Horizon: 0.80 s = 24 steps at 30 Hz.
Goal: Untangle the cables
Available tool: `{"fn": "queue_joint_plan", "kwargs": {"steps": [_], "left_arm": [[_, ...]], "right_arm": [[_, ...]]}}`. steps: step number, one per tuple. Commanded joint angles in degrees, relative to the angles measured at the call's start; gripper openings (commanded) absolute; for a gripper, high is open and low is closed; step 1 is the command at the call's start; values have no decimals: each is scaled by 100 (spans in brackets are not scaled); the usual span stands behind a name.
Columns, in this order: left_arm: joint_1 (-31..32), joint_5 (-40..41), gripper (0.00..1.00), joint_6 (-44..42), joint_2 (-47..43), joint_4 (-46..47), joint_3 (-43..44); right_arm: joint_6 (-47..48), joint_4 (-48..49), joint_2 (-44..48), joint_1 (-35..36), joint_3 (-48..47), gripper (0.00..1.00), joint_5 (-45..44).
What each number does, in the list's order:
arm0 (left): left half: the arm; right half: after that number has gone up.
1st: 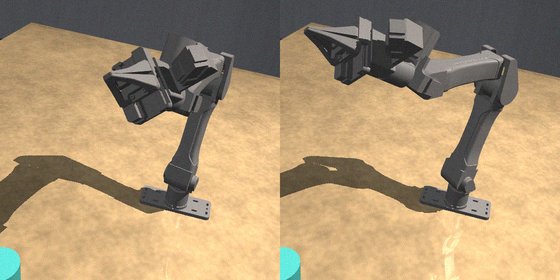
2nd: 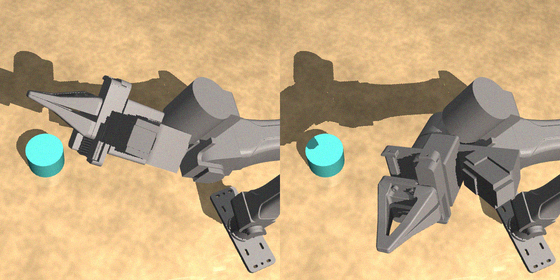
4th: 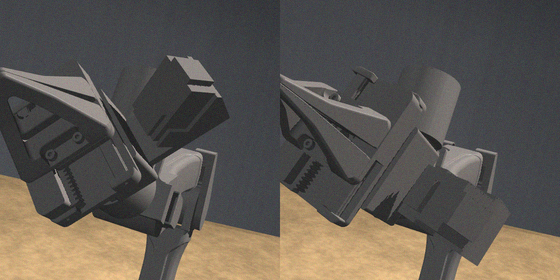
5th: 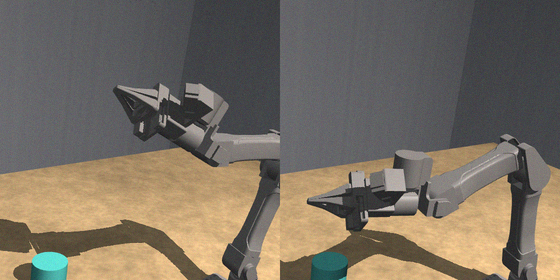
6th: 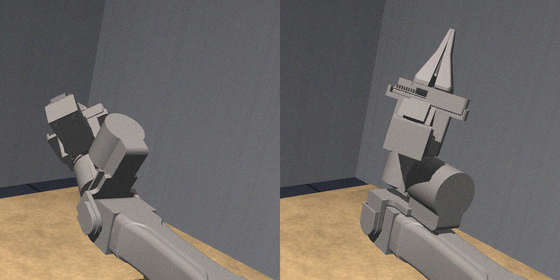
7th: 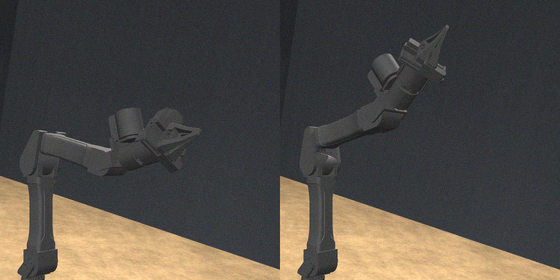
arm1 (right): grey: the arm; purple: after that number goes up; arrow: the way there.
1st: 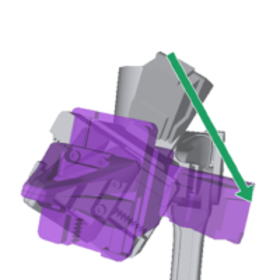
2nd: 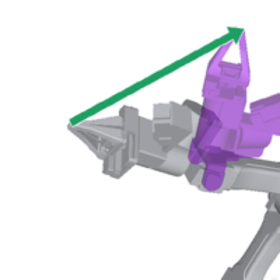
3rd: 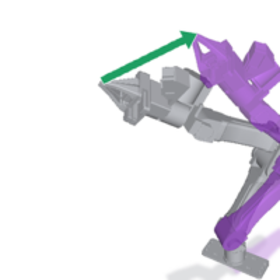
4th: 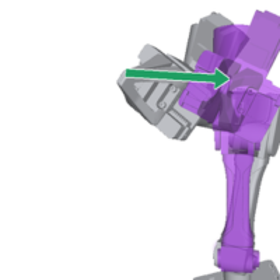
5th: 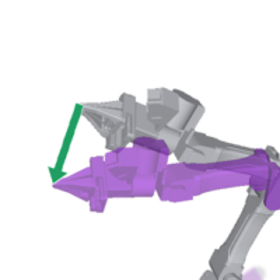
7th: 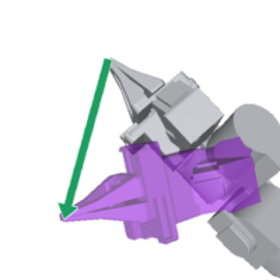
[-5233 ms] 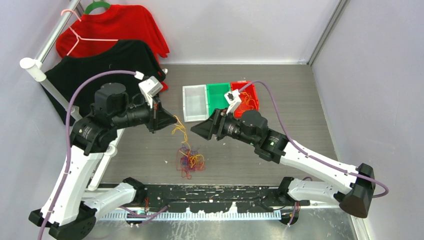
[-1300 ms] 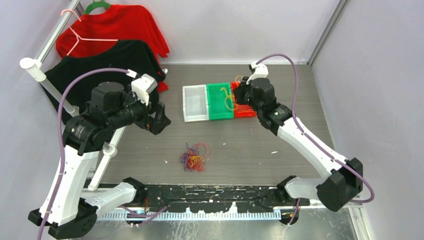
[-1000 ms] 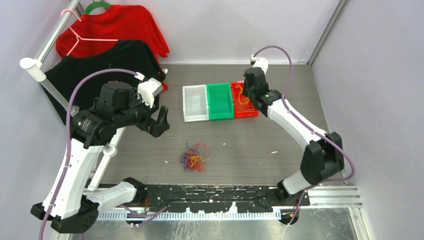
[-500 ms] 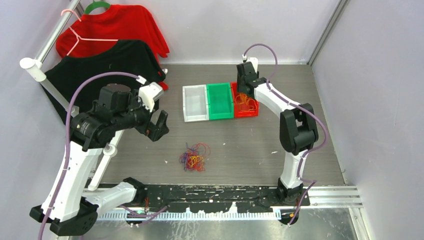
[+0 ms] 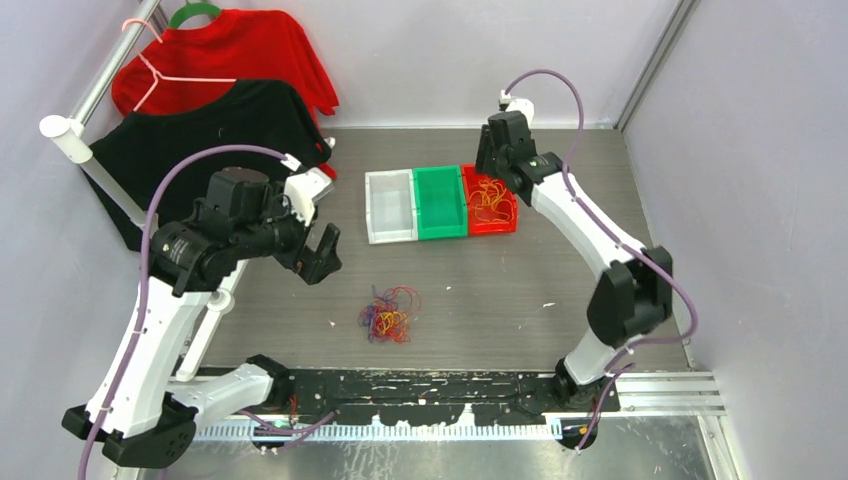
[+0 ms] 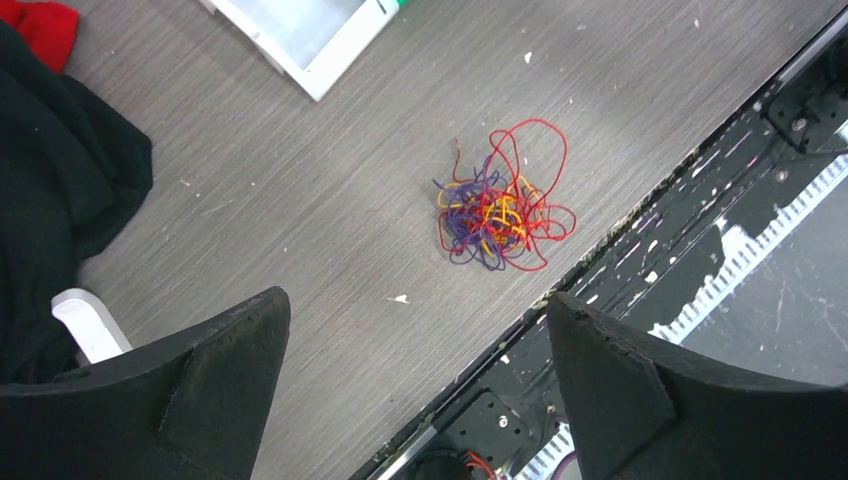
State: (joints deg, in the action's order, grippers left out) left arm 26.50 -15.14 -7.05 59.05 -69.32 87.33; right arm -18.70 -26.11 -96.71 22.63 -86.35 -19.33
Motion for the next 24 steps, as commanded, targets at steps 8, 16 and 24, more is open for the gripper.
{"fn": "queue_joint_plan", "kwargs": {"steps": [8,16,24], "left_arm": [[-72,-276,94,-515,23,157,-550],[-127,-766,88,-798,-98,84,-993],[-145,-816,81,-886,-111,259,-1486]], "right_arm": [[-809,842,1941,2224,2361,53,1084],[-1258,2332,2458,3267,4170,58,1702],[-1293,2172,2612,3412,4436,59,1556]]}}
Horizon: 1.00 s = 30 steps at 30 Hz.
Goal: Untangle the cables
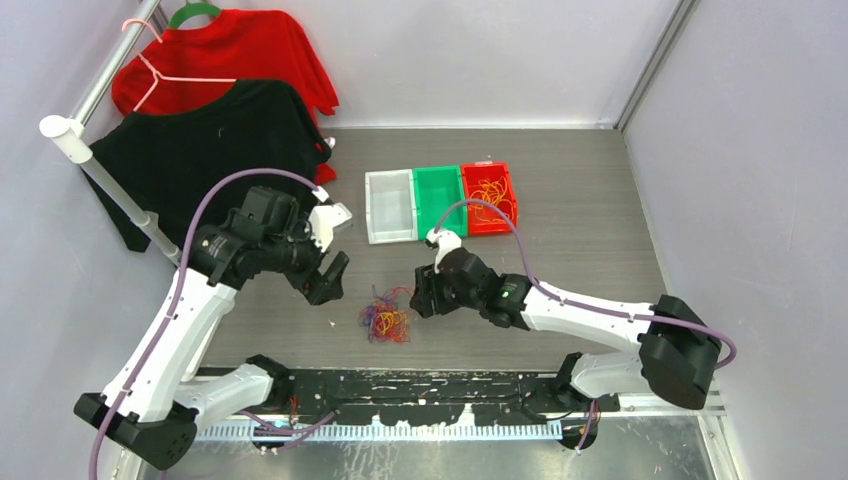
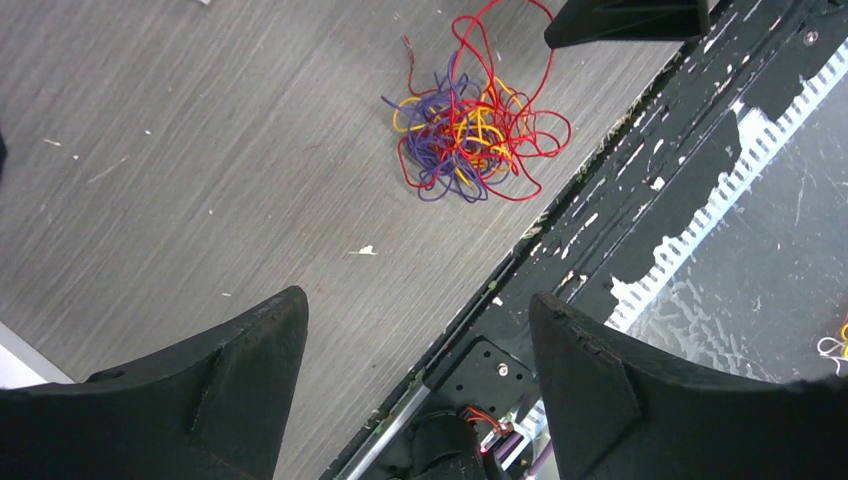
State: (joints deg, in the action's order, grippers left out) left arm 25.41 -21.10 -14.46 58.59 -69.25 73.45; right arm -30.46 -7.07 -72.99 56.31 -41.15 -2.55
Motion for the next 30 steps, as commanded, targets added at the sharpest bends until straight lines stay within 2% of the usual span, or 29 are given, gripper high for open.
{"fn": "queue_joint_plan", "kwargs": {"steps": [1,4,7,10,15,20,25,30], "left_arm": [[-36,-243,80,-145,-65,279,-144],[-37,-300,78,-202,-58,394,-337],[-36,-348,77,-258,-49,551,-597],[-36,-476,75,-338,-51,668,-819],[-36,-440,70,-397,-51,822,-1091],[-36,-434,67,-398,-81,922,-1319],[-37,-410,65,-477,-130,1018,-1503],[-36,-363,69,-606,-77,1129,-1562]], "right_arm": [[-169,193,268,50,-51,58,-189],[-422,357,532,155,245,56,-277],[-568,757,855,517,679,53,-809],[-679,1157,857,795,861,53,-930],[-662,1462,184,1205,658,53,-910],[-638,1870,-515,1277,199,53,-935],[-807,1875,-1177,1276,-338,53,-1025],[-910,1752,-1550,1277,-496,45,-1228]]}}
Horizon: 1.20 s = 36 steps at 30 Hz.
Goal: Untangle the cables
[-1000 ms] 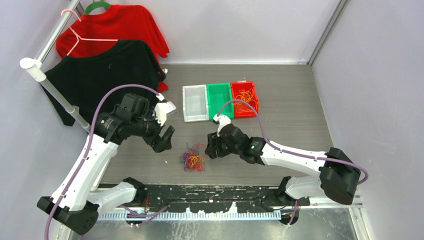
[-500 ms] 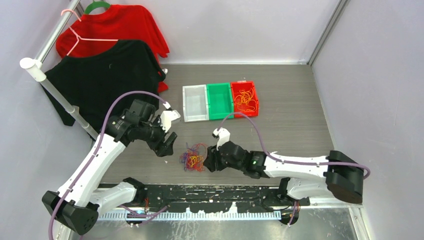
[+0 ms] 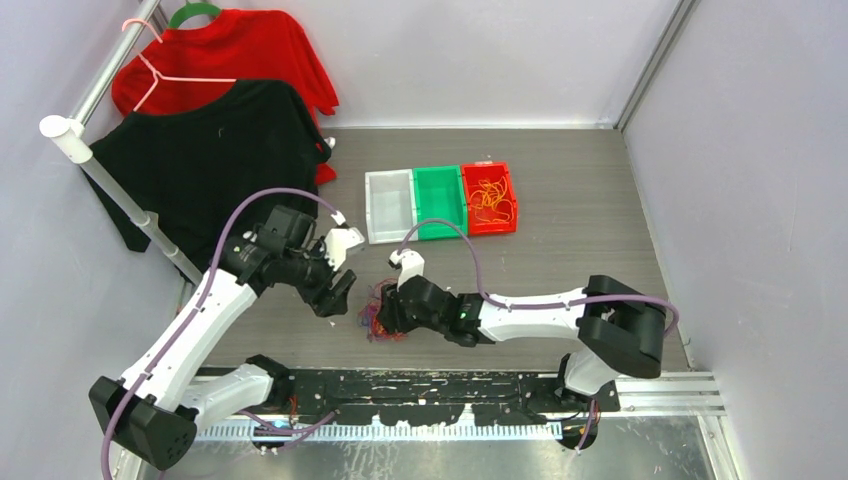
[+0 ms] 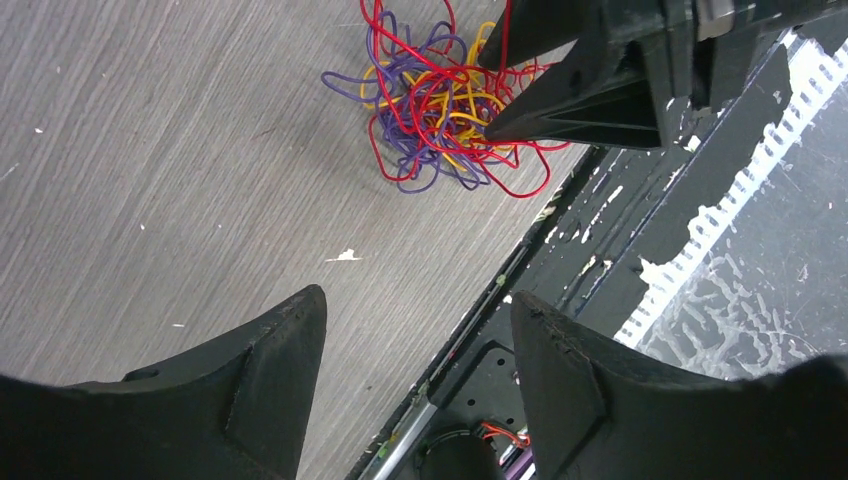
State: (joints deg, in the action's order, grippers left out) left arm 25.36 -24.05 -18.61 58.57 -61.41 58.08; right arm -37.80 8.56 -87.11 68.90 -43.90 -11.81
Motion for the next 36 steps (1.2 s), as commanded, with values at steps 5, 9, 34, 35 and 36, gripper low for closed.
{"fn": "queue_joint_plan", "kwargs": {"steps": [5,9,34,35,36], "left_arm": [[-35,-58,74,-298,-48,666,-207],[-19,-206,76,-207,179,1060,-409],[1218,-10,61,218,2400,2168,-171],[1218,-24,58,252,2443,2241,-173],[1236,-20,54,268,2493,2296,-187]], "right_arm": [[-256,27,91,5,53,21,-690],[-277,-22,560,-100,419,6,-945],[-549,100,1999,-448,1596,2,-1187],[-520,13,2064,-456,1571,1,-1244],[-494,-68,2138,-469,1542,1,-1309]]}}
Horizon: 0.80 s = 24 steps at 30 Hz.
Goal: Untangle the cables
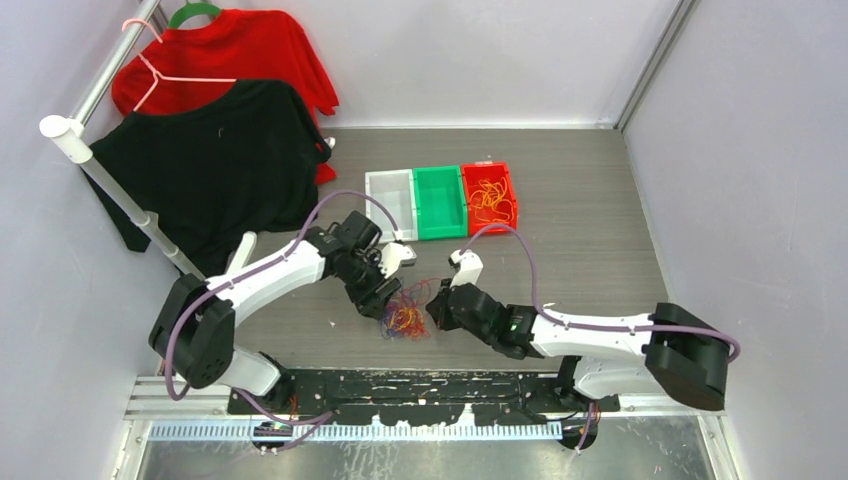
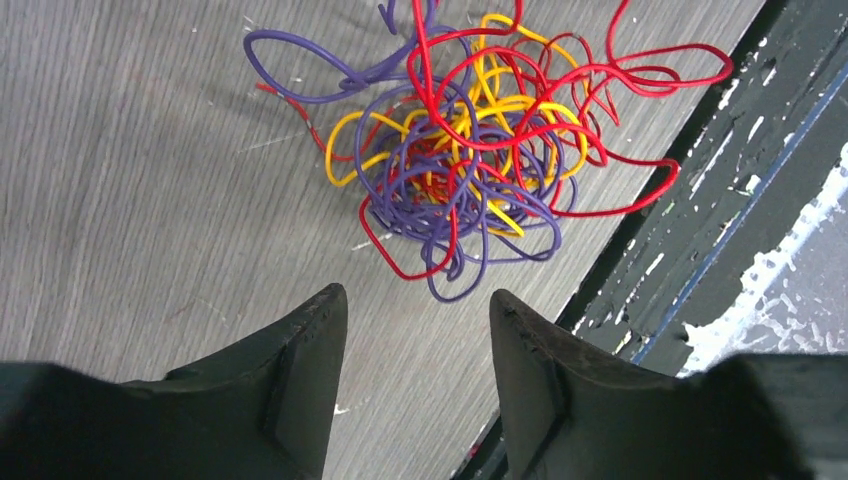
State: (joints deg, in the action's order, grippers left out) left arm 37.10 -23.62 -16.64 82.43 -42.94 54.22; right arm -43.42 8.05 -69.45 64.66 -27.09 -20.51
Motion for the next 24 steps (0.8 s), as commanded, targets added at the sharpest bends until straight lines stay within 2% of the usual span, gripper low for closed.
{"fn": "queue_joint_plan", "kwargs": {"steps": [1,6,11,17,24], "left_arm": [[73,-39,49,73,179,505,195],[52,539,18,-109,234,421,211],[-90,1419,1,-706,-372,288,-41],[-478,1960,0,-1392,-1291,-27,-286],[-1057,2567,0,-2130,-1650,2,-632]], "right_arm": [[96,-109,446,-67,-154,1,-513],[169,-590,966,-272,-154,1,-834],[263,-1443,1638,-620,-253,1,-1372],[340,-2128,2106,-930,-400,1,-1624],[443,-2549,2131,-1014,-779,1,-1653]]}}
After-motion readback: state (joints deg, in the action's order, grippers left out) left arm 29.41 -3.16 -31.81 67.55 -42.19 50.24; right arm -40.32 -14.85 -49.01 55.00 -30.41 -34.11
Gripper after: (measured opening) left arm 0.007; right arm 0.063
